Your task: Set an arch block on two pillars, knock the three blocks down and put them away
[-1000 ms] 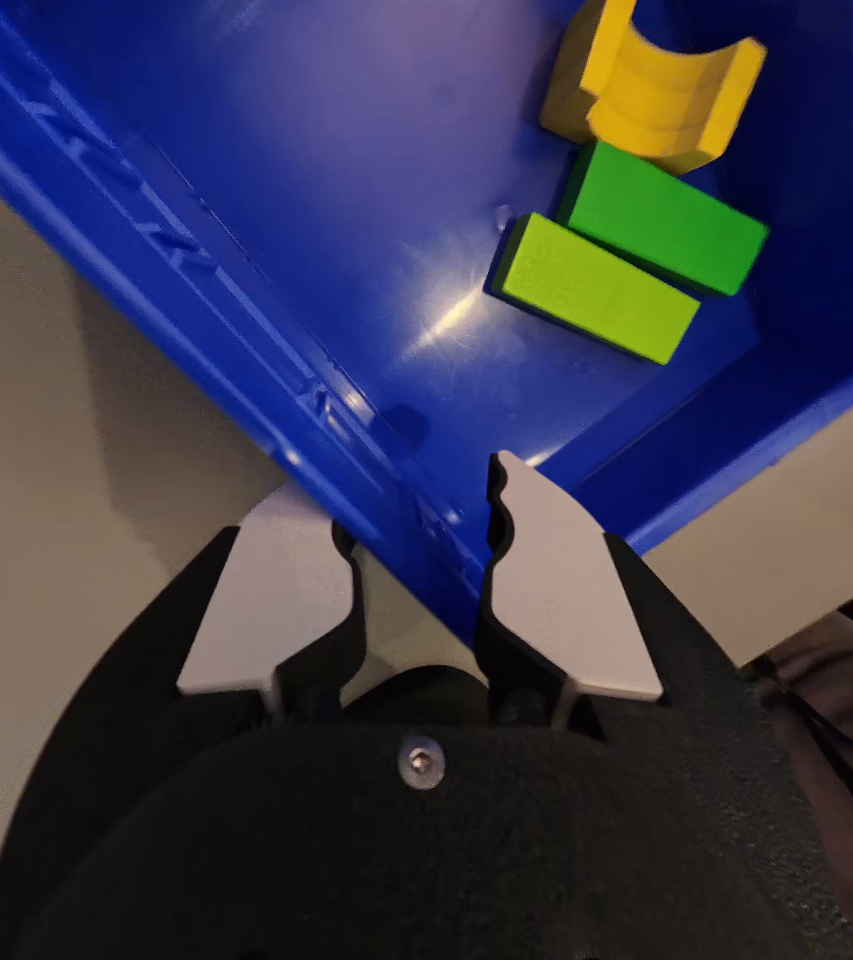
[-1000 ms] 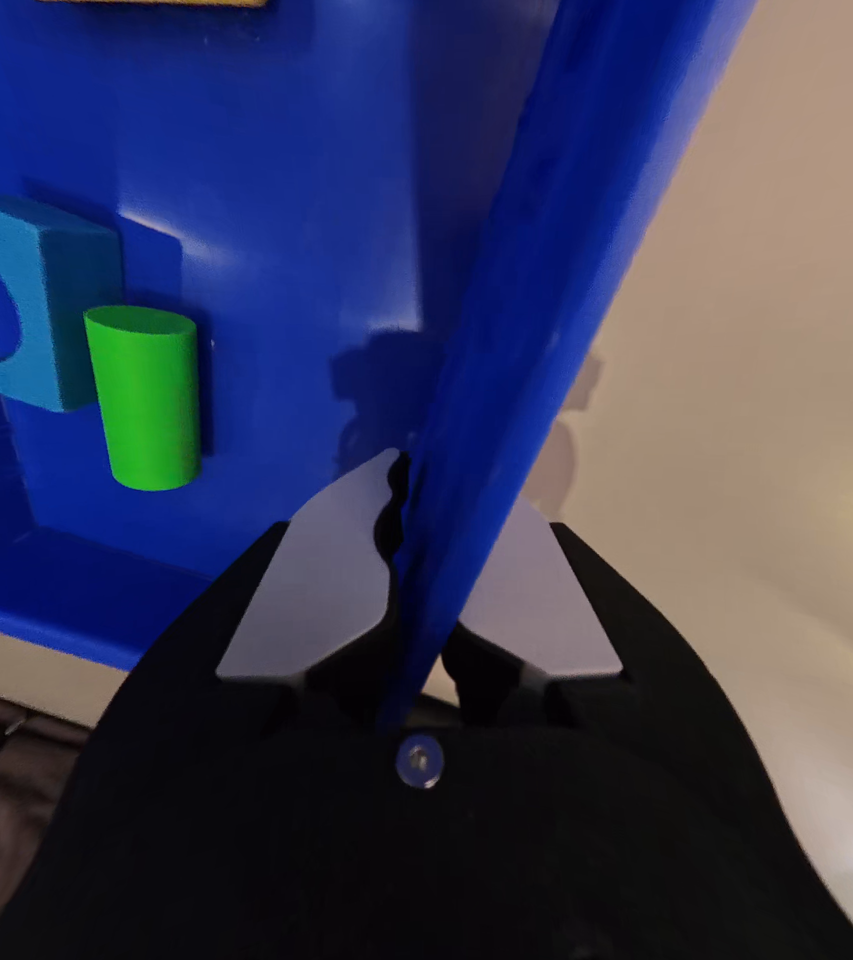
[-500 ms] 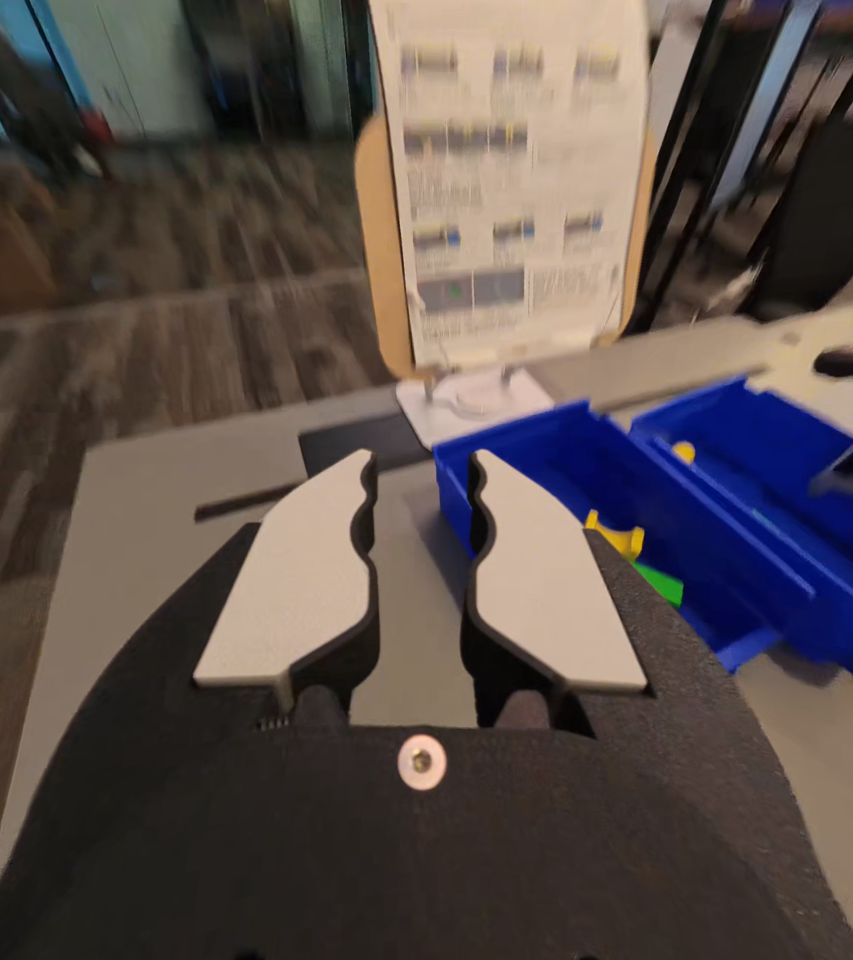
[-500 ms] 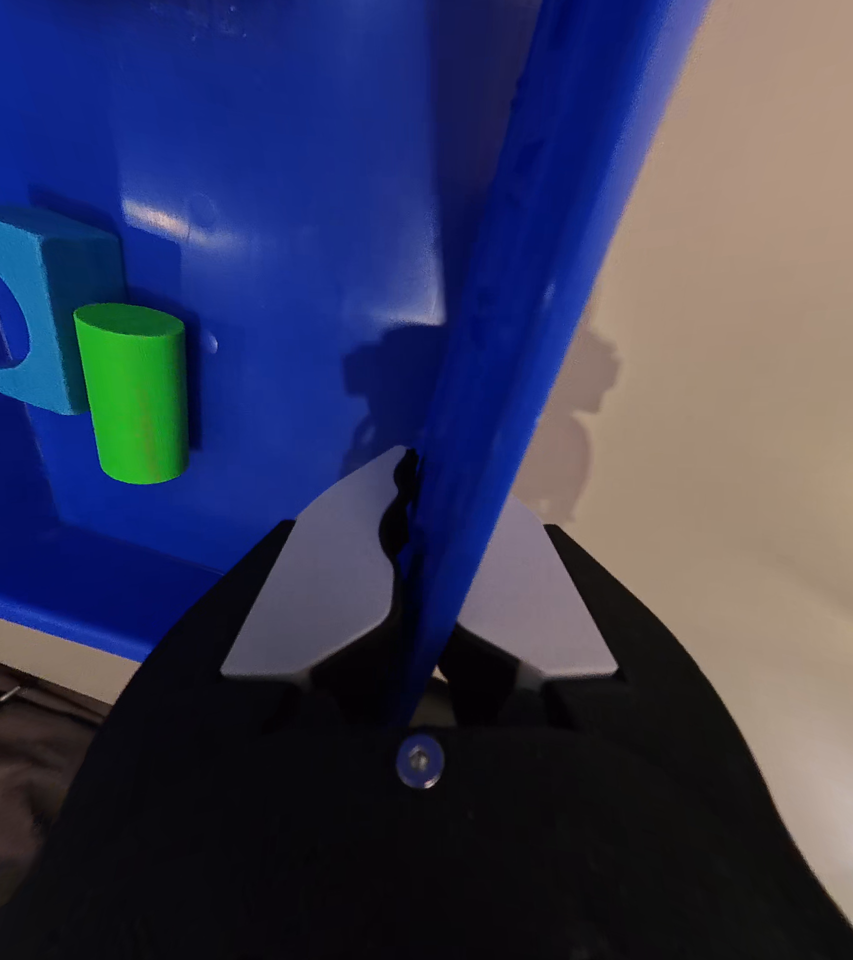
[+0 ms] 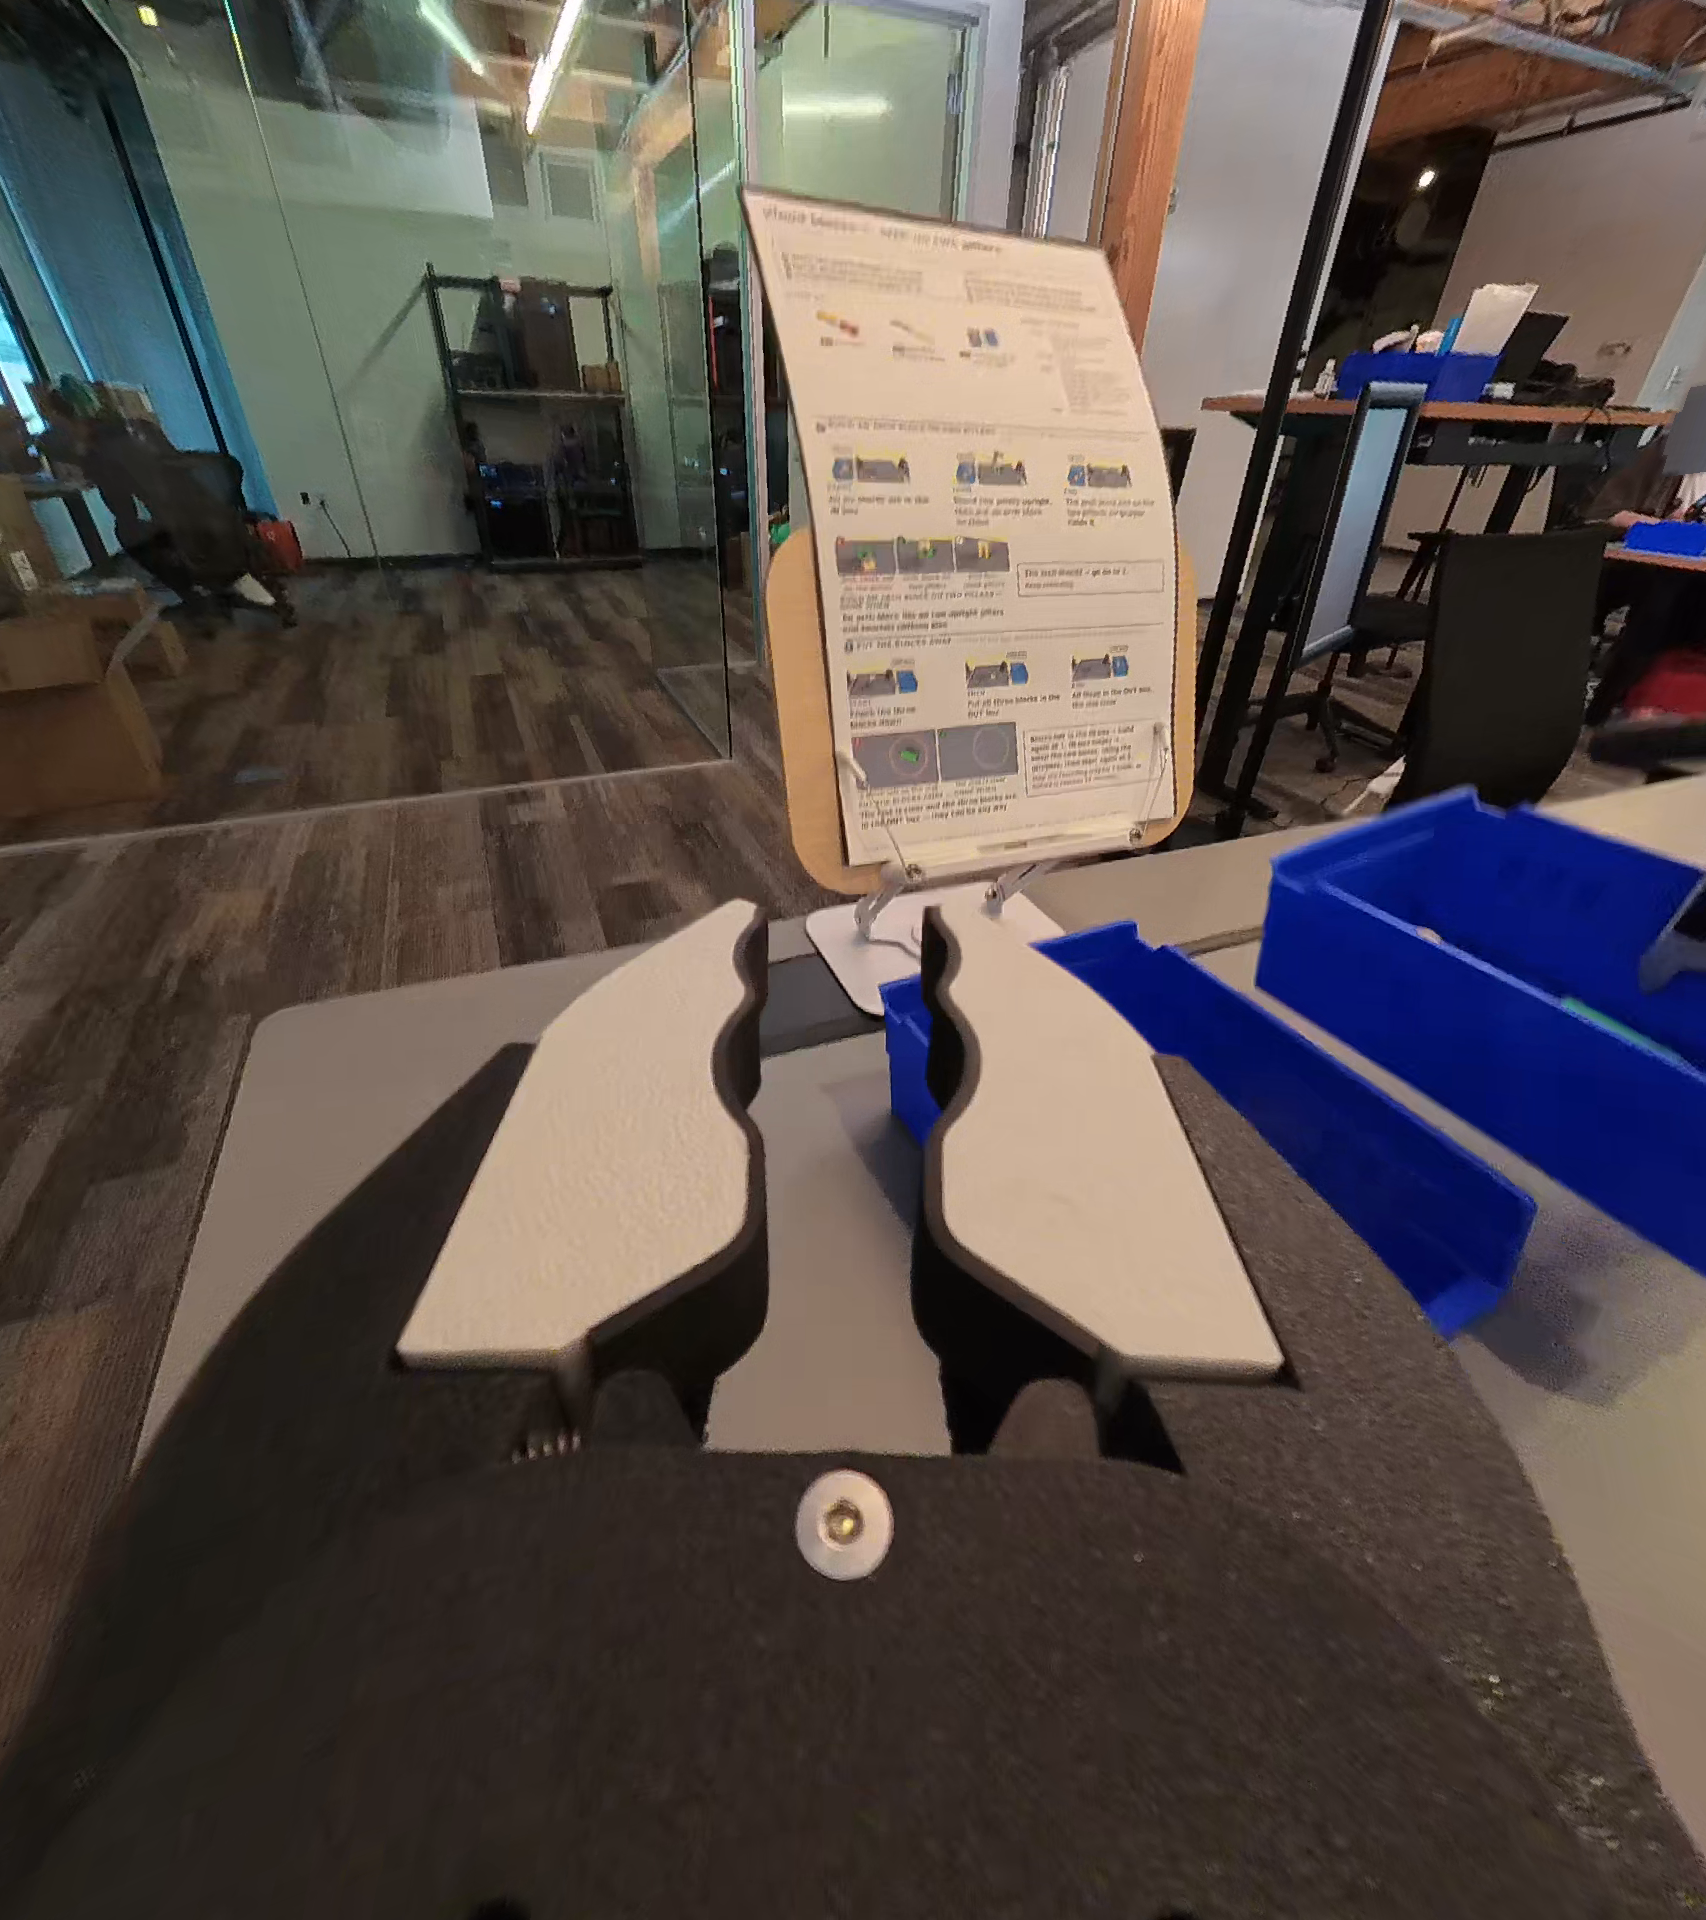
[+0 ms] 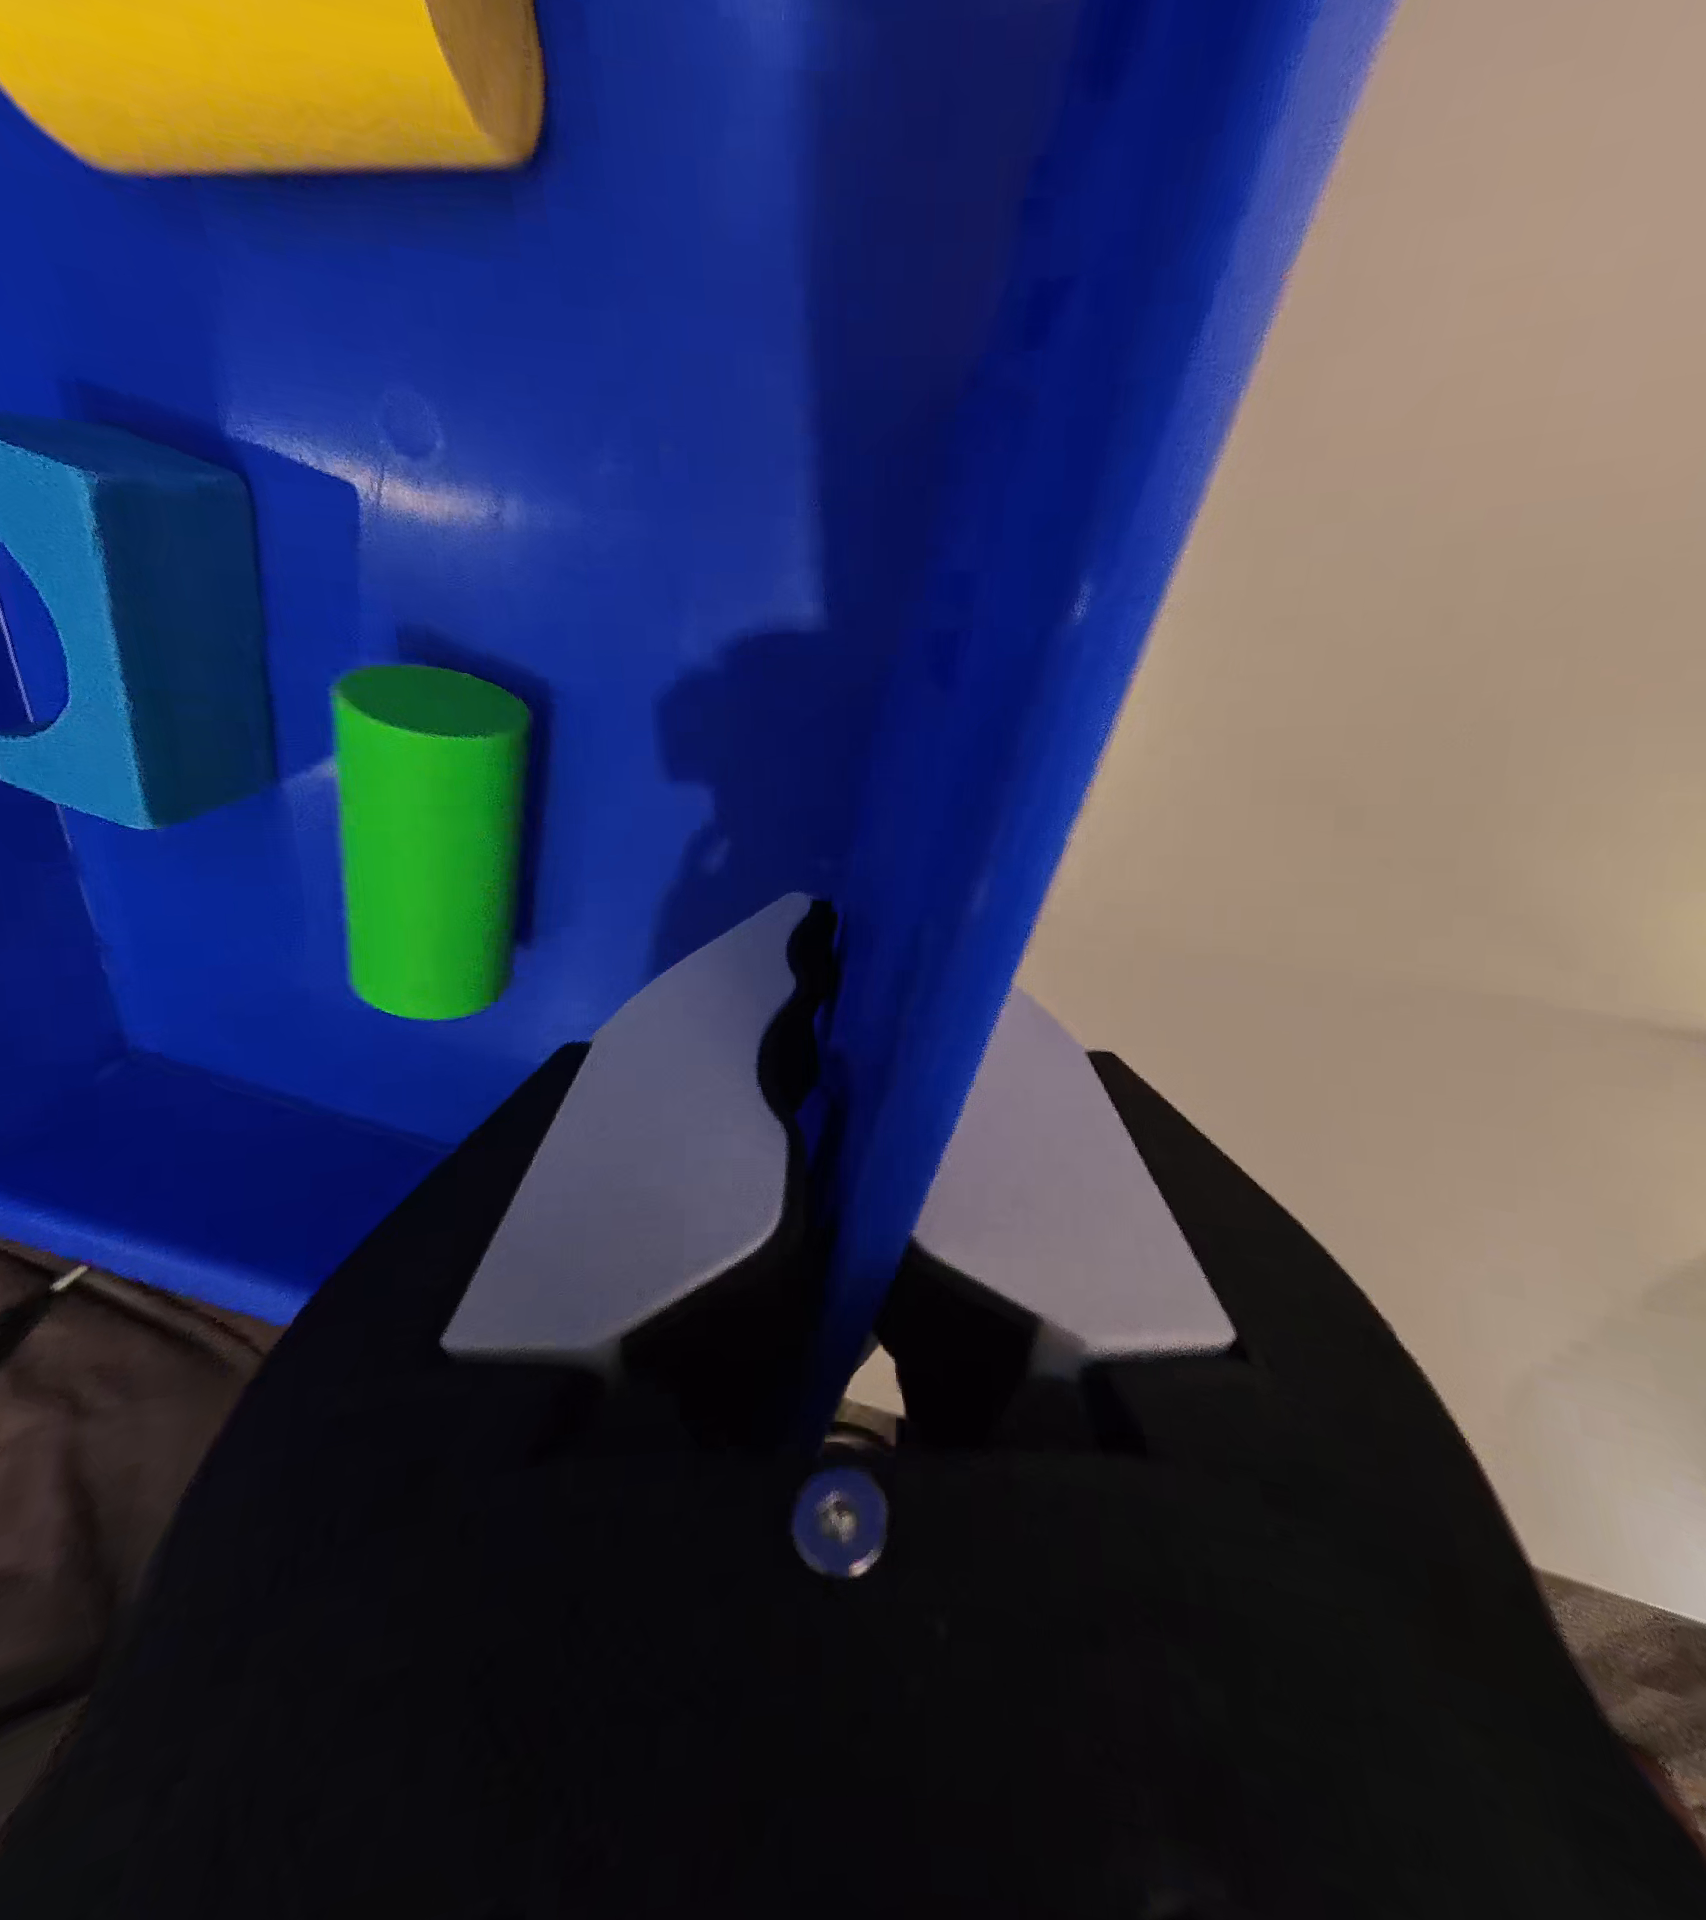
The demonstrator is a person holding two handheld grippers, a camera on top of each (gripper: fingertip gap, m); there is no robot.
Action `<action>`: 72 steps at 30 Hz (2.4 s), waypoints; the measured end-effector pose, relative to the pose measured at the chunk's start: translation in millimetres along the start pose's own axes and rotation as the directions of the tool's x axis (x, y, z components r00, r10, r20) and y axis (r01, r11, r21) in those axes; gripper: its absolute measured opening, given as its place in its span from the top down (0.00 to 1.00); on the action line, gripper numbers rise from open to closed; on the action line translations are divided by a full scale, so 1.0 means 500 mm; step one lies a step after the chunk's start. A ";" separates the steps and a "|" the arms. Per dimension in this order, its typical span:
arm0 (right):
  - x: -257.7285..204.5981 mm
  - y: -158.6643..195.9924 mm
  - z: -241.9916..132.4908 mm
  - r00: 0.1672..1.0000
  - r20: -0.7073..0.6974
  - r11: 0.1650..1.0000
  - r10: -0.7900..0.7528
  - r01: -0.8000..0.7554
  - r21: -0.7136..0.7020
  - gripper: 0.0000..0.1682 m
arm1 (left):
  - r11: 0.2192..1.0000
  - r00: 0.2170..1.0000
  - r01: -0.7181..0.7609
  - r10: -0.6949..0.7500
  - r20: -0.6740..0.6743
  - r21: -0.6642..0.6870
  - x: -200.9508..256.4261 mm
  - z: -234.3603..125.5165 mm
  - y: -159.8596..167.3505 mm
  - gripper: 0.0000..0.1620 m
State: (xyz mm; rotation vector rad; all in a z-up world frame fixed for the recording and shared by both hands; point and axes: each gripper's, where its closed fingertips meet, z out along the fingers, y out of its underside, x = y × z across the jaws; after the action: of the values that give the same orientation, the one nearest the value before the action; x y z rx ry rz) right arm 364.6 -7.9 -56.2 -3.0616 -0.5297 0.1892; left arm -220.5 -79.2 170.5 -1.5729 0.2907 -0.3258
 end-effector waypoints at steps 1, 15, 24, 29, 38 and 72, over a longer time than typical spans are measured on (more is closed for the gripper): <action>-0.023 -0.017 -0.024 1.000 -0.013 1.000 -0.018 0.018 0.009 0.96 | 1.000 1.000 0.002 -0.002 0.006 -0.029 -0.003 -0.003 0.009 0.83; -0.683 -0.338 -0.051 0.879 0.094 0.884 -0.467 0.464 0.050 0.96 | 0.977 0.967 0.129 -0.085 0.239 -0.172 -0.108 -0.028 0.069 0.66; -1.040 -0.404 0.103 0.792 0.346 0.859 -0.502 0.502 0.098 0.96 | 0.948 0.888 0.217 -0.094 0.451 -0.231 -0.215 -0.106 0.119 0.68; -1.056 -0.424 0.193 0.855 0.272 0.894 -0.443 0.444 0.062 0.96 | 0.906 0.874 0.311 -0.154 0.461 -0.288 -0.260 -0.107 0.178 0.68; -1.013 -0.417 0.298 0.923 0.194 0.941 -0.332 0.339 -0.001 0.92 | 0.767 0.876 0.429 -0.223 0.428 -0.477 -0.288 -0.065 0.297 0.71; -0.354 -0.216 0.066 0.969 -0.116 0.802 -0.220 0.247 0.544 0.77 | 0.337 0.927 0.352 0.004 0.375 -0.873 -0.329 -0.002 0.561 0.94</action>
State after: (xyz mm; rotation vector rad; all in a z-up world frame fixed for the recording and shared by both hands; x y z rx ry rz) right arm 159.1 34.5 -63.6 -2.4027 -0.6987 0.2163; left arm -368.0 -25.2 -114.0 -2.8255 0.0070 -0.0203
